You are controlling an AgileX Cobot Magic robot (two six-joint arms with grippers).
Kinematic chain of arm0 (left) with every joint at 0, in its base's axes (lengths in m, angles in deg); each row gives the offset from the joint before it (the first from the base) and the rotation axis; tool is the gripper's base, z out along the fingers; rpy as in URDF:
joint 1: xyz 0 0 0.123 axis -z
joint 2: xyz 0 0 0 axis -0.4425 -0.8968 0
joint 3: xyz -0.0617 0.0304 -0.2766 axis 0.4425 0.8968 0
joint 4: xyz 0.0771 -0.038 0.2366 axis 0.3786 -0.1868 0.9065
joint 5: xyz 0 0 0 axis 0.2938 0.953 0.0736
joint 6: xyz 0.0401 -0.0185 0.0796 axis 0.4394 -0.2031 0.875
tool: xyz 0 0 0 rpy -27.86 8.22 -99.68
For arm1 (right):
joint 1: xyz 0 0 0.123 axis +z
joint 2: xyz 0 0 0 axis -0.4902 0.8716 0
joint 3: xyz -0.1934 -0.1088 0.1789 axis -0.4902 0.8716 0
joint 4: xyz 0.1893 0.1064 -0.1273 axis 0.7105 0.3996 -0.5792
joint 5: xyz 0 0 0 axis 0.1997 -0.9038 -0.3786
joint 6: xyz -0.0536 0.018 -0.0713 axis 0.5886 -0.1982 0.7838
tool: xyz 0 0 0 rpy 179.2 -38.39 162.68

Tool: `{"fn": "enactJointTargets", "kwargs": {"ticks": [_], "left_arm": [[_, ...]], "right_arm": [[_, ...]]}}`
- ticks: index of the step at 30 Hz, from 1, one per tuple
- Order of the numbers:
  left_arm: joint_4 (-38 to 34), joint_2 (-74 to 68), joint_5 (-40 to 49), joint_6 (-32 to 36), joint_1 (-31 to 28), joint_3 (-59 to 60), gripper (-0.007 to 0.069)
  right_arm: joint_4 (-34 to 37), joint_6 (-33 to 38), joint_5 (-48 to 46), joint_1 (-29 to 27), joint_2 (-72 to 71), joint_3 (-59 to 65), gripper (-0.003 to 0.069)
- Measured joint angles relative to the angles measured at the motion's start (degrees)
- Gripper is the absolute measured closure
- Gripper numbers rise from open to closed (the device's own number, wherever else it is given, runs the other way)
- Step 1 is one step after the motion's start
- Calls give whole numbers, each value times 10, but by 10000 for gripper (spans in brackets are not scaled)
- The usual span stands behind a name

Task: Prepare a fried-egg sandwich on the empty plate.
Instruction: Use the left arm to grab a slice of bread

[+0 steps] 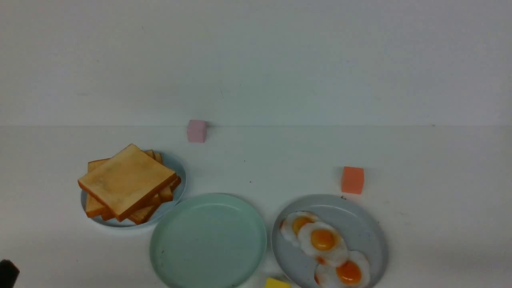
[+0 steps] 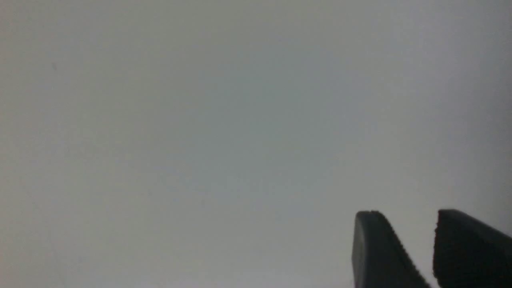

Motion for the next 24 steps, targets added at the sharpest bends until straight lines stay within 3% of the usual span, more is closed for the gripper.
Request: {"fn": "enactJointTargets", "kwargs": {"ticks": [4, 8, 12, 16, 19, 24], "left_arm": [[-15, 0, -105, -19, 0, -5, 386], [-28, -15, -91, -22, 0, -81, 386], [-46, -97, -32, -32, 0, -221, 386], [-100, -204, 89, -67, 0, -367, 386], [-105, -274, 170, -75, 0, -421, 386], [-50, -367, 213, -64, 0, -429, 386]], "right_arm": [[0, -49, 60, 0, 0, -9, 418], [0, -97, 24, 0, 4, -81, 418], [0, -149, -44, 0, 62, -214, 418], [0, -182, -144, 0, 158, -357, 418], [-9, -187, -253, 0, 224, -427, 418], [-21, -188, -400, 0, 341, -458, 418]]}}
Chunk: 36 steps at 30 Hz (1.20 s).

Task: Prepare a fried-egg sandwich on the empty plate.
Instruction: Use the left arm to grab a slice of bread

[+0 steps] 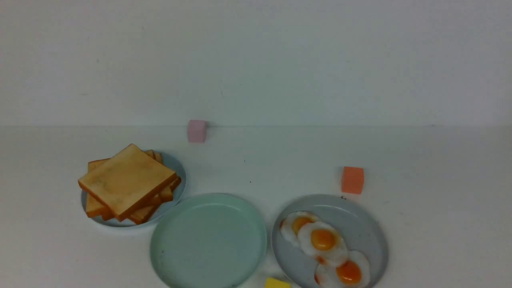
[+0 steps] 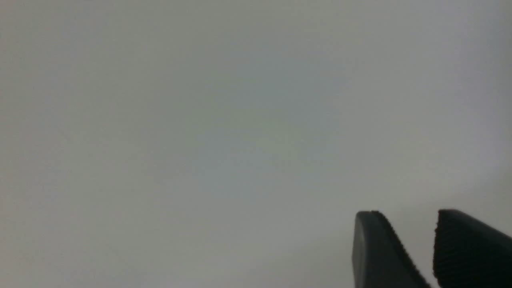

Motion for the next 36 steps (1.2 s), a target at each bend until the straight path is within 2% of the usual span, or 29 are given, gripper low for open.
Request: {"fn": "enactJointTargets", "kwargs": {"ticks": [2, 8, 13, 16, 18, 21, 22, 23, 25, 31, 36], "left_arm": [[15, -49, 5, -21, 0, 9, 386], [22, -195, 45, -131, 0, 0, 386], [25, -289, 99, -152, -2, -60, 386], [-4, -345, 136, -141, -33, -119, 386], [-50, -379, 165, -96, -76, -156, 386], [-157, -422, 203, -2, -140, -190, 383], [-165, -425, 208, 12, -150, -194, 380], [-232, -450, 225, 64, -183, -203, 363], [-307, -484, 242, 129, -214, -210, 328], [-433, -572, 248, 269, -236, -211, 222], [-461, -622, 225, 289, -236, -212, 209]], "right_arm": [[-1, 0, -48, 0, 50, 0, 418], [7, 34, -72, 25, 121, 0, 418], [31, 89, -100, 88, 152, 0, 418], [69, 128, -142, 145, 180, 0, 418], [98, 150, -159, 175, 193, 0, 418], [128, 162, -169, 206, 206, 0, 418], [131, 164, -169, 210, 208, 0, 418], [144, 170, -170, 221, 211, 0, 418], [161, 187, -171, 232, 215, 0, 418], [201, 250, -173, 237, 219, 0, 418], [231, 266, -170, 237, 219, 0, 418]]}}
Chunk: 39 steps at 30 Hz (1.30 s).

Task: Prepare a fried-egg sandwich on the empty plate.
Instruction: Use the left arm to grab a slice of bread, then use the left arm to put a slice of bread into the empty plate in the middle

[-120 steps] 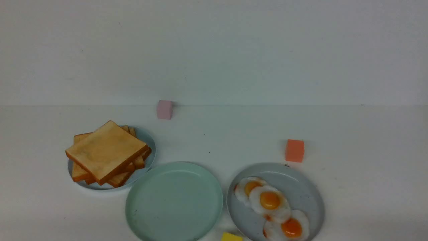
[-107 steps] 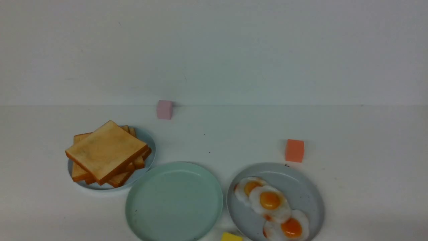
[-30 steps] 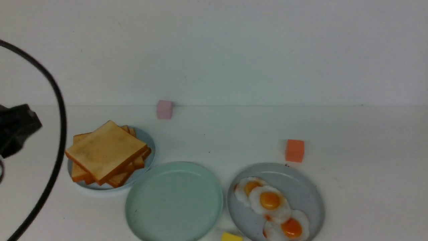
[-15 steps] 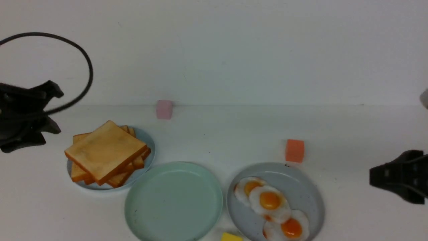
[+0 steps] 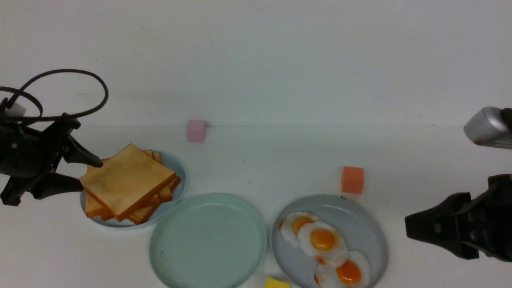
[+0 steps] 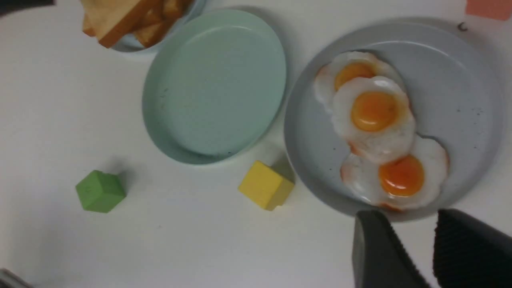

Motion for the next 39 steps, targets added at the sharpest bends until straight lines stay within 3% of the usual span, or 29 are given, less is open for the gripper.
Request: {"fn": "enactJointTargets", "kwargs": {"ticks": [15, 20, 25, 29, 33, 39], "left_arm": [[-39, -65, -51, 6, 0, -2, 220], [-64, -81, -55, 32, -1, -4, 316], [-80, -80, -55, 45, -1, -5, 500], [-78, -68, -55, 48, -1, -5, 582], [-75, -31, -49, 83, -1, -10, 582], [-80, 21, 16, 211, 14, -33, 582]], "right_arm": [[18, 0, 3, 1, 0, 0, 418], [18, 0, 4, 1, 0, 0, 418], [18, 0, 0, 1, 0, 0, 418], [18, 0, -8, 1, 0, 0, 418], [18, 0, -11, 1, 0, 0, 418], [18, 0, -12, 1, 0, 0, 418]]}}
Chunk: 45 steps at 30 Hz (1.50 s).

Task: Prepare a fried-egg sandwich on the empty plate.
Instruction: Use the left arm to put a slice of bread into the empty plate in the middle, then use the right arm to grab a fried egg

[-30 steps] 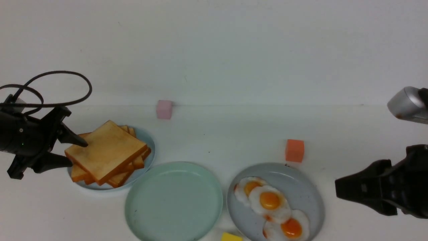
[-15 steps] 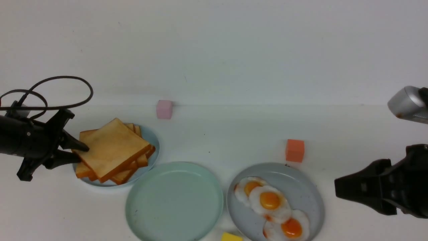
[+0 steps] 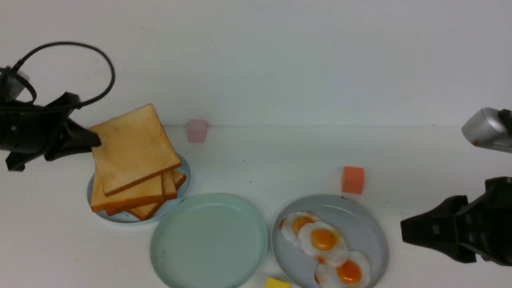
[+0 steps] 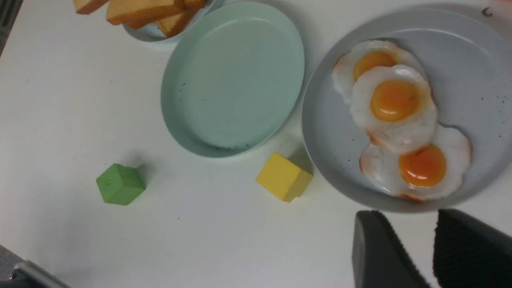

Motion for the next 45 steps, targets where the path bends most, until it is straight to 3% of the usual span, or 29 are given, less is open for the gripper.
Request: {"fn": "enactJointTargets", "kwargs": {"ticks": [5, 9, 13, 21, 24, 31, 36, 41, 45], "left_arm": [[30, -16, 28, 54, 91, 0, 582], [85, -56, 8, 6, 167, 0, 582], [129, -92, -27, -48, 207, 0, 582], [153, -112, -62, -86, 238, -1, 550], [175, -111, -63, -92, 239, -3, 501], [304, -53, 12, -181, 237, -63, 268], [318, 6, 97, -190, 237, -92, 226], [300, 69, 159, -177, 253, -90, 221], [292, 139, 162, -168, 330, -49, 221]], "right_arm": [[-19, 0, 0, 0, 6, 0, 418], [-31, 0, 0, 0, 29, 0, 418], [-31, 0, 0, 0, 55, 0, 418], [-31, 0, -6, 0, 100, 0, 413], [-32, -6, -9, 0, 118, -2, 399], [-59, -26, 24, 0, 198, -46, 349], [-66, -25, 64, 0, 251, -74, 347], [-76, 36, 1, -3, 328, -138, 347], [-53, 124, -54, -33, 409, -202, 346]]}}
